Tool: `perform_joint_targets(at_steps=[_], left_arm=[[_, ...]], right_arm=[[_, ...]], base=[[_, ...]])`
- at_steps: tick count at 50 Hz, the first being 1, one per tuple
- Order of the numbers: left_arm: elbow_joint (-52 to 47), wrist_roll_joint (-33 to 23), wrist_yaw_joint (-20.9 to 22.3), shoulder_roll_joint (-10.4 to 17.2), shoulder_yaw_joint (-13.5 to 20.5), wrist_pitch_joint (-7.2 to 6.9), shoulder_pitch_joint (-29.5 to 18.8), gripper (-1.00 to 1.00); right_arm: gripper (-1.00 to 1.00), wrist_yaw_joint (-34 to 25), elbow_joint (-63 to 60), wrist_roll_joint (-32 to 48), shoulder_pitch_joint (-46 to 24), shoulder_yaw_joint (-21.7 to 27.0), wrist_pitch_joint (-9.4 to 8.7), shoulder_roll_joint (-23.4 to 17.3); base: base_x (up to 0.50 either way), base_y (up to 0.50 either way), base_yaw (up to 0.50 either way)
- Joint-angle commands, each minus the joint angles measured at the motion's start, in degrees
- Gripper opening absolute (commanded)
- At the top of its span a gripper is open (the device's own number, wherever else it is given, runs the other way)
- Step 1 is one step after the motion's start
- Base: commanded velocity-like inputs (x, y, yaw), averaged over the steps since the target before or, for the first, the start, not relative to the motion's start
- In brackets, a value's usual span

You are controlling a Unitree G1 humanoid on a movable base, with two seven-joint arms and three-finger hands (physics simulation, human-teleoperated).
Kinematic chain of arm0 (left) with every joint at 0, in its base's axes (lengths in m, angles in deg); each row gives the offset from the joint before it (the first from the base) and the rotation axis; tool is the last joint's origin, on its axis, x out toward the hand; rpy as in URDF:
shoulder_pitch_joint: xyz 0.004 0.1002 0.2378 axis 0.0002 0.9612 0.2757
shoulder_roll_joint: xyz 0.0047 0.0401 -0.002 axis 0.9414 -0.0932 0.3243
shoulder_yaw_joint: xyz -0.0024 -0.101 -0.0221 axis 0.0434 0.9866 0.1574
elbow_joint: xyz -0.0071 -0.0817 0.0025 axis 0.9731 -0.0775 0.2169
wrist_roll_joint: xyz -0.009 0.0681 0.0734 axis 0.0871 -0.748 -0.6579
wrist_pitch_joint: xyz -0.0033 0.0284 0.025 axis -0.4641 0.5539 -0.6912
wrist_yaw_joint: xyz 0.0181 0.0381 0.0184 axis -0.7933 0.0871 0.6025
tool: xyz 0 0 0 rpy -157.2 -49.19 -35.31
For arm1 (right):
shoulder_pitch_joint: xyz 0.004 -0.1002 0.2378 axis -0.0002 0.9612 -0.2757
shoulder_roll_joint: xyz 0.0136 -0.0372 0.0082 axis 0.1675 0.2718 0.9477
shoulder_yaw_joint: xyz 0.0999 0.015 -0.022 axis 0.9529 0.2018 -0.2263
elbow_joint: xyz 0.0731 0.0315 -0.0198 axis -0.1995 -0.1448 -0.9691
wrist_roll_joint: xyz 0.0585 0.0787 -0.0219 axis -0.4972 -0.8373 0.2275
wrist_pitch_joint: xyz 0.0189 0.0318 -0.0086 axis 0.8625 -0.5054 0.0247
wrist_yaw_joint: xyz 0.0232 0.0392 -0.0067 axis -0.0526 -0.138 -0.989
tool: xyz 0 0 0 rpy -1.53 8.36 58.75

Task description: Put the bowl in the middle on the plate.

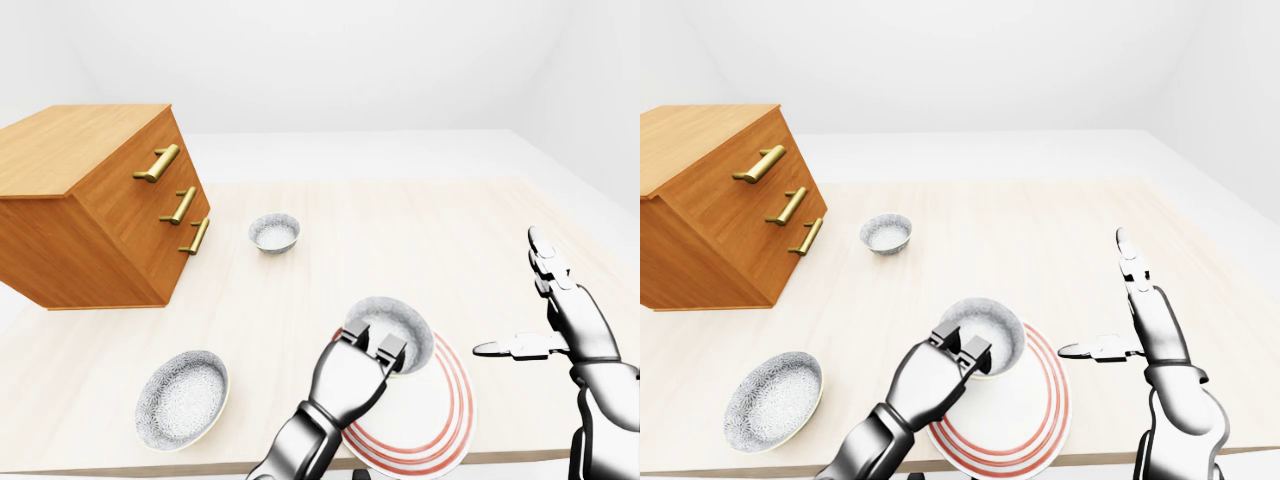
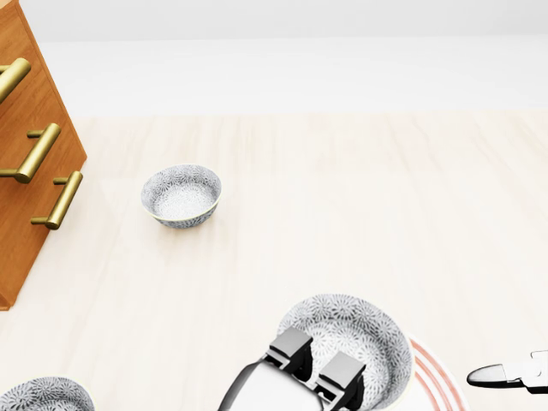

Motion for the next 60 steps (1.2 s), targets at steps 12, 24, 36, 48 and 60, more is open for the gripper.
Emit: perform_joint_targets(at_steps=[12,24,36,48,60], left_arm=[[1.2,-2.7,-2.3,-0.1,-0.8,0.00,-0.2,-1.00],[3.3,-3.1,-3.7,-0.3,-1.6,0.00,-0.1,-1.00],[4.7,-2.7,-4.7,-0.4,-1.9,0.00,-0.3,-1.00],[6.2,-2.5,-5.6,-0.5,-1.6,0.00,-0.4,-1.00],[6.3,-2.0,-6.0,-0.4,-1.9,0.00,0.2,-1.00]], right_arm=[[1.00,0.2,0.4,-0.2,0.0,0.0,0.00,-0.1],[1.00,-0.1,-0.2,-0.1,0.1,0.1,0.00,0.0],[1.00,0.0,-0.2,0.0,0.0,0.0,0.00,0.0],[1.00,-0.3,-0.9,0.2,-0.1,0.0,0.00,-0.1],[1.00,-0.2,-0.5,0.3,0.0,-0.1,0.00,0.0]], base=[[0.00,0.00,0.00],[0.00,0.00,0.00],[0.00,0.00,0.00],[0.00,0.00,0.00],[0.00,0.00,0.00]])
